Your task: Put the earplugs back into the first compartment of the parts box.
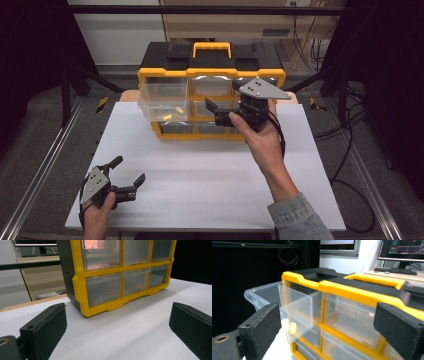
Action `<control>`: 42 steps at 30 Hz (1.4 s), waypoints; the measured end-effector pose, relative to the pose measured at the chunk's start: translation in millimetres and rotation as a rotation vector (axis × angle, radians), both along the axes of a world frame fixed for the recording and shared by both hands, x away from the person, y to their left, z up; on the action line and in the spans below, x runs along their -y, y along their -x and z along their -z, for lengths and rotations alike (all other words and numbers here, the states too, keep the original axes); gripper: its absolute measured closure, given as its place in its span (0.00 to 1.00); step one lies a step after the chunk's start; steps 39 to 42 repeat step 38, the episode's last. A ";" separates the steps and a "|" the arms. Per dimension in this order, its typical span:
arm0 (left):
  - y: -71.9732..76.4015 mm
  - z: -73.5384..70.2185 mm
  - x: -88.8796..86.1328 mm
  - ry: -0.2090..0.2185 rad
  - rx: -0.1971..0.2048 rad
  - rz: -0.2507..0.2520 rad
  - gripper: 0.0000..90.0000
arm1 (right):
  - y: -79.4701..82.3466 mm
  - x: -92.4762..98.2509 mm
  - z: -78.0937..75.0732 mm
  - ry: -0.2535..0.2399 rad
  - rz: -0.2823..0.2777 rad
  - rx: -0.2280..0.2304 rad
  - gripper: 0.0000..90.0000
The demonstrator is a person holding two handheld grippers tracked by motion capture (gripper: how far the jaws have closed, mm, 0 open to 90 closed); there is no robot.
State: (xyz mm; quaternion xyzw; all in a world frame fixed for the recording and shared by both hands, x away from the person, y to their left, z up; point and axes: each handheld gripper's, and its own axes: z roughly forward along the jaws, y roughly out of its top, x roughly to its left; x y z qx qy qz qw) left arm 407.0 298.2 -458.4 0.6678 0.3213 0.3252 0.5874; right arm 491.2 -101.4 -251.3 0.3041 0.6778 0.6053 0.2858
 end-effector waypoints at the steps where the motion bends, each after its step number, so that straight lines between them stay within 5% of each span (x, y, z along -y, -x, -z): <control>1: 0.0 0.0 -0.3 0.002 -0.002 0.000 0.01 | 1.2 5.2 2.9 0.003 0.002 -0.001 0.08; 10: -0.8 0.4 -5.5 0.012 -0.011 -0.013 0.01 | 16.4 47.6 40.5 0.004 0.028 -0.023 0.08; 26: -1.6 1.5 -12.6 0.033 -0.030 -0.019 0.01 | 56.2 121.6 145.2 -0.048 0.047 -0.082 0.10; 35: -1.3 3.0 -16.0 0.053 -0.038 -0.022 0.01 | 67.2 151.5 177.1 -0.057 0.058 -0.101 0.09; 42: -0.7 3.9 -15.1 0.052 -0.043 -0.020 0.01 | 69.8 156.9 182.5 -0.078 0.068 -0.094 0.09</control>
